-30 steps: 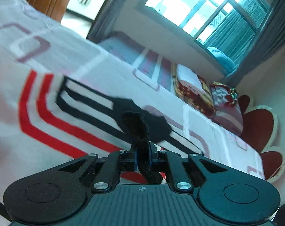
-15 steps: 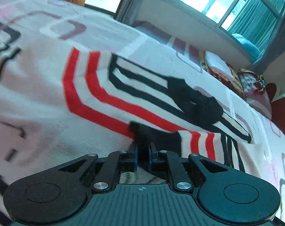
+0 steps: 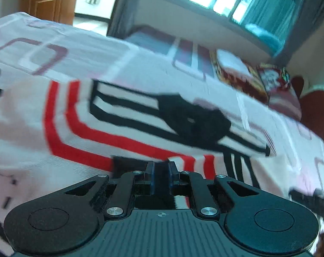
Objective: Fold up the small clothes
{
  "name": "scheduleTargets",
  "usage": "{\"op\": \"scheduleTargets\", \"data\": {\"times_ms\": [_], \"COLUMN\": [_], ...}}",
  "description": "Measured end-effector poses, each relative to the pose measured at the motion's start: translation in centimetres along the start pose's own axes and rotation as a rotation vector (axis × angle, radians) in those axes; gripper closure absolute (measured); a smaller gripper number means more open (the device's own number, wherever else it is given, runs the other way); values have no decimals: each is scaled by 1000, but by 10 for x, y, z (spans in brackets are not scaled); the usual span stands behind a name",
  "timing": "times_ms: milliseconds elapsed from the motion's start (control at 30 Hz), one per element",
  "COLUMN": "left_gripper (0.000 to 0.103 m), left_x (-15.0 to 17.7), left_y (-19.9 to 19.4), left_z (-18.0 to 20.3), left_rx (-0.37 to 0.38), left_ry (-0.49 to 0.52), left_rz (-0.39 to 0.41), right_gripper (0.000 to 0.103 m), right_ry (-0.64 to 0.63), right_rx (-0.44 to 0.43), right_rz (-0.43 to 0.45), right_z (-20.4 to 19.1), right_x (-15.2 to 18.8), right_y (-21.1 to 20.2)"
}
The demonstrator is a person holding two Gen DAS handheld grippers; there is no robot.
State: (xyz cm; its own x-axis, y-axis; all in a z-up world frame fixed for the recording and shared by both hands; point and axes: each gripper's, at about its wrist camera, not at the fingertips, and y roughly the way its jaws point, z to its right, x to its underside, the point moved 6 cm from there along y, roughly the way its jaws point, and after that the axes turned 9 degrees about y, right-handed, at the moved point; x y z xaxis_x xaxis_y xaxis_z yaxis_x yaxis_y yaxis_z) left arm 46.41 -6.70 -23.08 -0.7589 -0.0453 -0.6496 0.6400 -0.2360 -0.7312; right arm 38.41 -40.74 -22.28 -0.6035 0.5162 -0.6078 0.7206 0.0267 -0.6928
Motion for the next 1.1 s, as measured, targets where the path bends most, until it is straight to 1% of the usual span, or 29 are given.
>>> {"op": "scheduleTargets", "data": {"times_ms": [100,133,200,300,333,367,467,500,567,600,633,700,733,800,867,933,1000,1033,1100], "left_gripper": [92,92,93,93,93,93,94,94,94,94,93,93,93,93,92,91,90,90,90], "left_x": [8,12,16,20,23,25,26,26,26,24,22,18,16,12,12,14,20,21,20], "left_y": [18,21,21,15,13,12,12,12,13,13,12,3,-4,-11,-8,1,11,12,8], "left_z": [5,3,-1,-4,-3,-2,-7,-6,-3,-2,-1,1,4,10,18,20,14,10,5], "left_rx": [-26,-38,-53,-79,-86,-93,-99,-102,-122,-129,-133,-140,-152,-139,-119,-121,-142,-134,-107], "left_ry": [41,48,56,44,52,57,31,32,61,73,75,67,76,89,109,131,147,139,111], "left_rz": [-42,-45,-30,-28,-21,-16,-17,-16,-17,-24,-30,-26,-9,15,0,-32,-54,-40,-50], "right_gripper": [68,65,65,65,68,75,87,88,89,90,90,82,74,73,73,73,73,71,70], "right_ry": [2,-2,13,38,54,69,88,75,43,59,81,45,30,6,-37,-85,-168,-194,-231], "right_rx": [13,25,11,10,1,-15,-48,-50,-3,-12,-24,3,24,21,-12,-47,-53,-52,-34], "right_rz": [-13,-8,-4,-25,-33,-37,-31,-23,-7,-8,-5,6,21,55,61,48,32,23,-6], "right_z": [-1,-1,2,8,10,11,10,9,15,21,24,18,15,8,-6,-22,-39,-44,-47], "right_x": [-16,-23,-33,-42,-43,-44,-44,-45,-47,-46,-46,-46,-46,-48,-42,-29,-10,-2,14], "right_y": [27,37,48,69,74,77,74,72,76,81,81,76,70,55,38,28,22,21,25]}}
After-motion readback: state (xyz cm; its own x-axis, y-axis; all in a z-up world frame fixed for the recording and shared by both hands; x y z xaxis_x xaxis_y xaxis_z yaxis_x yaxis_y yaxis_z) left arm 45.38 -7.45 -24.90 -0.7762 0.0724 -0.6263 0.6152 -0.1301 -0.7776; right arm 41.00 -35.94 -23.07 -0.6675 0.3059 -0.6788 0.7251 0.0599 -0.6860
